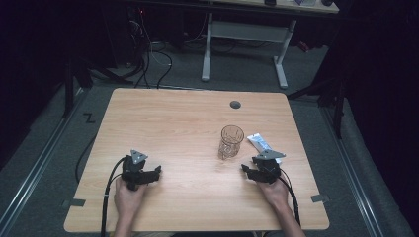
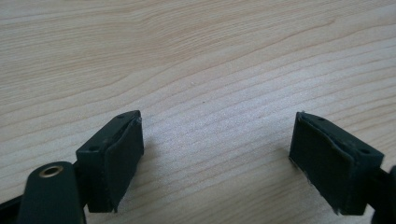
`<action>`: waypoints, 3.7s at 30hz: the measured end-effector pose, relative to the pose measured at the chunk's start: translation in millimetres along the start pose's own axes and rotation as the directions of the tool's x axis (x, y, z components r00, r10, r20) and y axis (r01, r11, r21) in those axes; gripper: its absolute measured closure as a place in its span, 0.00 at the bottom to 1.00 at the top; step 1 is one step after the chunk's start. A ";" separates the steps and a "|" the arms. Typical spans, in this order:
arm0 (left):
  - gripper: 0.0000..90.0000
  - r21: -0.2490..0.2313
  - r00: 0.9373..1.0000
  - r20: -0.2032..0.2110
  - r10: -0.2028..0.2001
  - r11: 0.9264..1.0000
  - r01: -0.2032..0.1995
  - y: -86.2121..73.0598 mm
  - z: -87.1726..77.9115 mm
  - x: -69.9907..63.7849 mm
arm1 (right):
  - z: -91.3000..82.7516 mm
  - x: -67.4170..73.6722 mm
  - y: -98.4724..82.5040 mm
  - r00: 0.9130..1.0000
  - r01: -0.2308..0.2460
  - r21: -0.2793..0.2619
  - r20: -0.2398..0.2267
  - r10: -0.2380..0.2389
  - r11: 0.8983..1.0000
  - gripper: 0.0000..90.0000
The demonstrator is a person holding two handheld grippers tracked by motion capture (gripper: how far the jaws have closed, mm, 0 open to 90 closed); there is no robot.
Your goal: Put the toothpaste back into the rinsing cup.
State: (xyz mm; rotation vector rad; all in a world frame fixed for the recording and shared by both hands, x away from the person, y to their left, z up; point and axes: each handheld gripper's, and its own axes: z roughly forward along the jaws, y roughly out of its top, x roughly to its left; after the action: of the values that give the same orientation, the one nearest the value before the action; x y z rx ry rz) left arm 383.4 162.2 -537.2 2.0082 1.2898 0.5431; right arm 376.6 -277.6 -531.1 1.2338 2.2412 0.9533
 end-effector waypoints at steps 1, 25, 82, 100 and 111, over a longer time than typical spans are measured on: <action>0.20 0.000 1.000 0.000 0.000 1.000 0.000 0.0 0.0 0.0 | 0.0 0.0 0.0 1.000 0.000 0.000 0.000 0.000 1.000 0.47; 0.20 0.000 1.000 0.002 0.001 1.000 -0.001 0.0 -0.1 0.4 | -0.6 1.9 -0.6 0.999 -0.026 0.008 0.022 0.026 1.000 0.40; 0.19 -0.001 1.000 0.001 0.000 1.000 0.000 0.1 0.1 0.1 | -60.0 -15.8 -19.6 0.985 -0.137 -0.203 0.078 0.156 0.969 0.54; 0.19 0.000 1.000 0.001 0.000 1.000 0.000 0.1 0.1 0.1 | -66.6 -40.1 -4.5 0.978 -0.171 -0.205 0.086 0.192 0.964 0.49; 0.19 0.000 1.000 0.001 0.000 1.000 0.000 0.1 0.0 0.1 | -61.6 -52.7 13.3 0.976 -0.194 -0.174 0.066 0.208 0.966 0.48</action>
State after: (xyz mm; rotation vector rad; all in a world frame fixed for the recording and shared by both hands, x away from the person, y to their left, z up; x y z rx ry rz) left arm 383.5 162.3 -537.1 2.0083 1.2886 0.5420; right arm 373.0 -340.1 -477.9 1.4160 1.9556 1.1167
